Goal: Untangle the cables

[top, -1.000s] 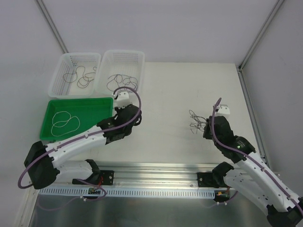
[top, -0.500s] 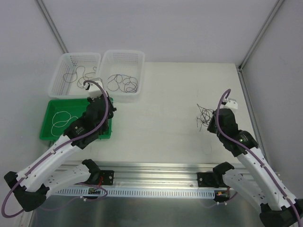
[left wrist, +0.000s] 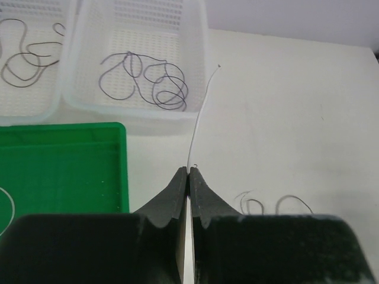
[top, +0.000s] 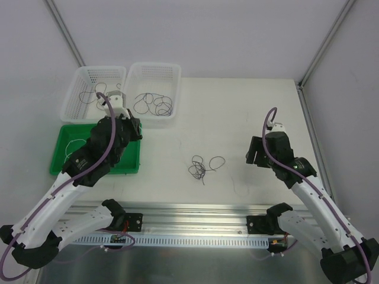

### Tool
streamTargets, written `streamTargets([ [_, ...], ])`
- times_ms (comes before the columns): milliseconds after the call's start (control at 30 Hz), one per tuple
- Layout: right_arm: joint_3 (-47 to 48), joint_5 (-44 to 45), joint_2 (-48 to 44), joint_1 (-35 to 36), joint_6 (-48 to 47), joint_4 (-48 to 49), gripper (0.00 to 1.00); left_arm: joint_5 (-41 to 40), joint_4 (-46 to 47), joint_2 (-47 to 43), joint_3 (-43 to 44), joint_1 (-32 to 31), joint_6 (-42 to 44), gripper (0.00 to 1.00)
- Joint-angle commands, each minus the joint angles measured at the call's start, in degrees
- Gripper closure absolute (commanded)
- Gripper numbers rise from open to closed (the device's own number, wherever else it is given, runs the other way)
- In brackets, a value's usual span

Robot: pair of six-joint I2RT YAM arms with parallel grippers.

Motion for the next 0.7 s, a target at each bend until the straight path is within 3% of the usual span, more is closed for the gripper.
streamTargets([
  [0,0.5,-12.24,1.61,1.64,-0.58,7.35,0.3,11.16,-2.06,0.6,1.08,0.04,-2.76,1.0],
  [333,4.63,-16.74,18.3,19.82,-1.1,20.45,0.29,18.9,-2.15,1.03,-5.59,0.04,-8.83,1.0],
  [667,9.64,-16.29,34.74,25.47,-6.2,24.14,0.3,19.79,-2.15,3.4,-10.78,-1.1,-11.64,1.0],
])
